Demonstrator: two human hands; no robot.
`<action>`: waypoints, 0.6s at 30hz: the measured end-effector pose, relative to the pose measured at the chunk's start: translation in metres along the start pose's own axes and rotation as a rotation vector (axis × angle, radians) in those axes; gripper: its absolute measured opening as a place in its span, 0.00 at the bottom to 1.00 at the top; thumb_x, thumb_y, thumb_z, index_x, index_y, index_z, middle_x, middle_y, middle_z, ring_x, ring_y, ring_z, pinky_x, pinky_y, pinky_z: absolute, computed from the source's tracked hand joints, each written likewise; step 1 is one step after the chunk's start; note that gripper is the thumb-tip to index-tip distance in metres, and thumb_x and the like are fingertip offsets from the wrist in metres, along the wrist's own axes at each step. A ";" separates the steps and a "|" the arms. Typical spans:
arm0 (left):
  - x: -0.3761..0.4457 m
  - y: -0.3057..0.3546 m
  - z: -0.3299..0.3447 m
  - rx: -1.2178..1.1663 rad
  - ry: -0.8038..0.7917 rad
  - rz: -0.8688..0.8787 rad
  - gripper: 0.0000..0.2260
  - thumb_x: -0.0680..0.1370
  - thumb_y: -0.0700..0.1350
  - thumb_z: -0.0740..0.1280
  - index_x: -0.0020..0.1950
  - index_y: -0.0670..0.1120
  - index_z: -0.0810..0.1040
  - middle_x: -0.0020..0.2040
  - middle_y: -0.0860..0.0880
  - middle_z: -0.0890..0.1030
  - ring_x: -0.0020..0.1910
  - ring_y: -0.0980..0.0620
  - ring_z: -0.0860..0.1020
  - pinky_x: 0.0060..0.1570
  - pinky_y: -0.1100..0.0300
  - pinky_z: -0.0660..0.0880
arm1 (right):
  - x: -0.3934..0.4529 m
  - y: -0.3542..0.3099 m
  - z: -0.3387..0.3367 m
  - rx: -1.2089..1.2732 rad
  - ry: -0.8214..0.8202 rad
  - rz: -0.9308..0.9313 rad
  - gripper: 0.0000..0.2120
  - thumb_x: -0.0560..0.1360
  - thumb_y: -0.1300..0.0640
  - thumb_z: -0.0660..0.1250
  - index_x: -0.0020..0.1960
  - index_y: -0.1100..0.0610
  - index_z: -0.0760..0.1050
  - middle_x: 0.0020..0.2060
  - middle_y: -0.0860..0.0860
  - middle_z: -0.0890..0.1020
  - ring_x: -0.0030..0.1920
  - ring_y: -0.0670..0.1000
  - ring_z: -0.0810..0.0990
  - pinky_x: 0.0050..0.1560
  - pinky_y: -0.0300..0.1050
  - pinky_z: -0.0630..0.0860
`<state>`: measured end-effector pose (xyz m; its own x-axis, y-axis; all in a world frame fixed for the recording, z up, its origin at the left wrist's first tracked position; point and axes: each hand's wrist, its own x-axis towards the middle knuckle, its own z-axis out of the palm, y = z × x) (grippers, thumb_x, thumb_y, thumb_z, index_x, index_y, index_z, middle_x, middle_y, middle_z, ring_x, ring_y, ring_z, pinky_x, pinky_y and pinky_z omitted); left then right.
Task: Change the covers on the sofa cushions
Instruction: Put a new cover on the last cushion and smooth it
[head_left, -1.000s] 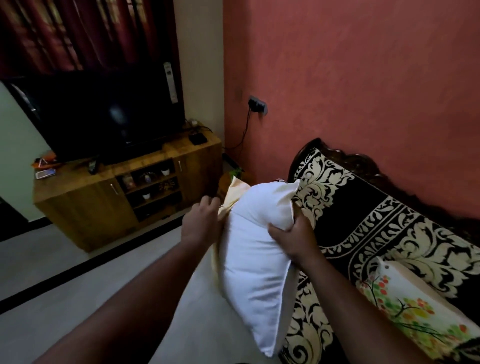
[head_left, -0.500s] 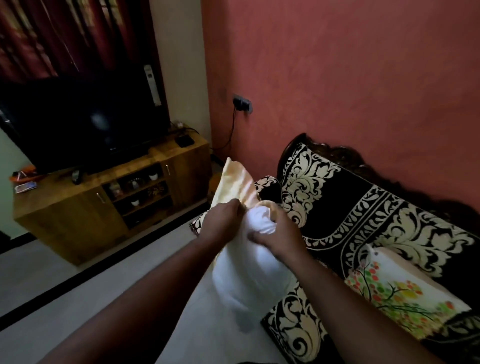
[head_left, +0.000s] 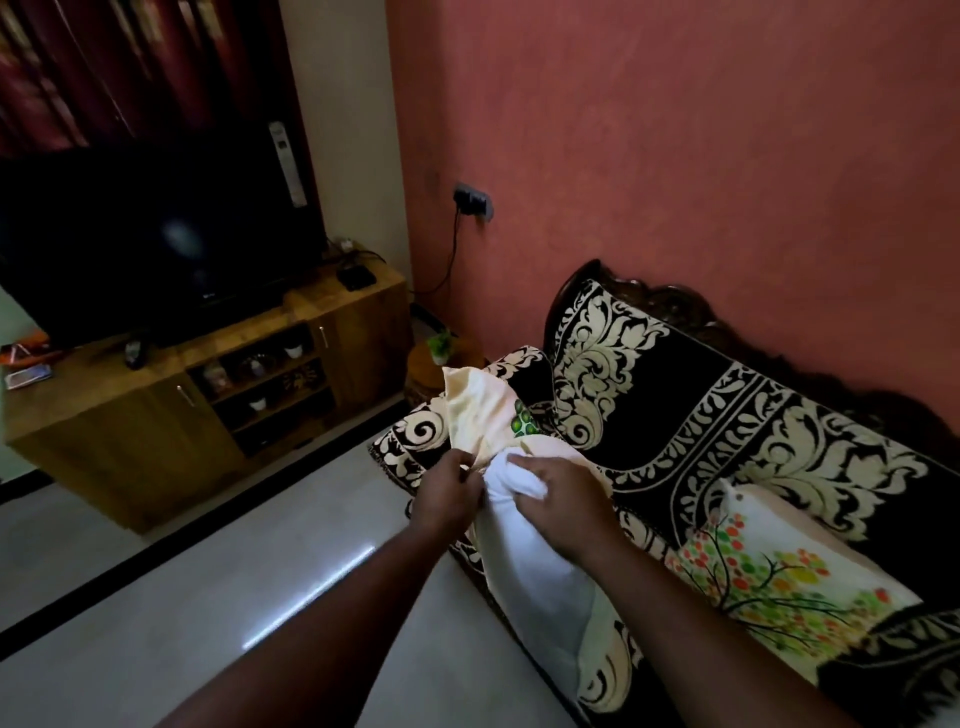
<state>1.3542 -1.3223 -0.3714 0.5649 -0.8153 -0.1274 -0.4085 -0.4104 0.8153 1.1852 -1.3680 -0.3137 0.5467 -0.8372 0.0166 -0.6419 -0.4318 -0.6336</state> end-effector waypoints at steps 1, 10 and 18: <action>-0.001 0.012 0.005 -0.115 -0.017 -0.059 0.06 0.78 0.46 0.66 0.51 0.46 0.80 0.44 0.49 0.83 0.44 0.48 0.80 0.43 0.57 0.74 | -0.001 0.002 -0.006 -0.103 -0.043 -0.008 0.22 0.73 0.51 0.68 0.68 0.44 0.78 0.58 0.49 0.84 0.57 0.53 0.82 0.54 0.46 0.78; 0.011 0.093 0.015 0.503 -0.355 0.303 0.14 0.72 0.51 0.74 0.56 0.53 0.77 0.43 0.50 0.82 0.44 0.46 0.81 0.37 0.58 0.71 | -0.012 0.047 -0.030 -0.296 -0.189 -0.011 0.22 0.77 0.49 0.65 0.70 0.42 0.71 0.63 0.47 0.80 0.59 0.55 0.81 0.55 0.49 0.78; -0.041 0.131 0.073 0.641 0.260 1.167 0.09 0.72 0.45 0.72 0.51 0.48 0.79 0.29 0.50 0.77 0.28 0.45 0.78 0.30 0.57 0.70 | 0.013 0.090 -0.074 0.032 0.022 -0.084 0.12 0.76 0.56 0.61 0.52 0.57 0.81 0.50 0.60 0.83 0.50 0.58 0.81 0.50 0.52 0.74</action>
<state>1.2255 -1.3722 -0.3005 -0.2479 -0.7450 0.6192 -0.9574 0.2861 -0.0391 1.0950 -1.4423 -0.3131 0.5856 -0.8059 0.0870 -0.5766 -0.4896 -0.6540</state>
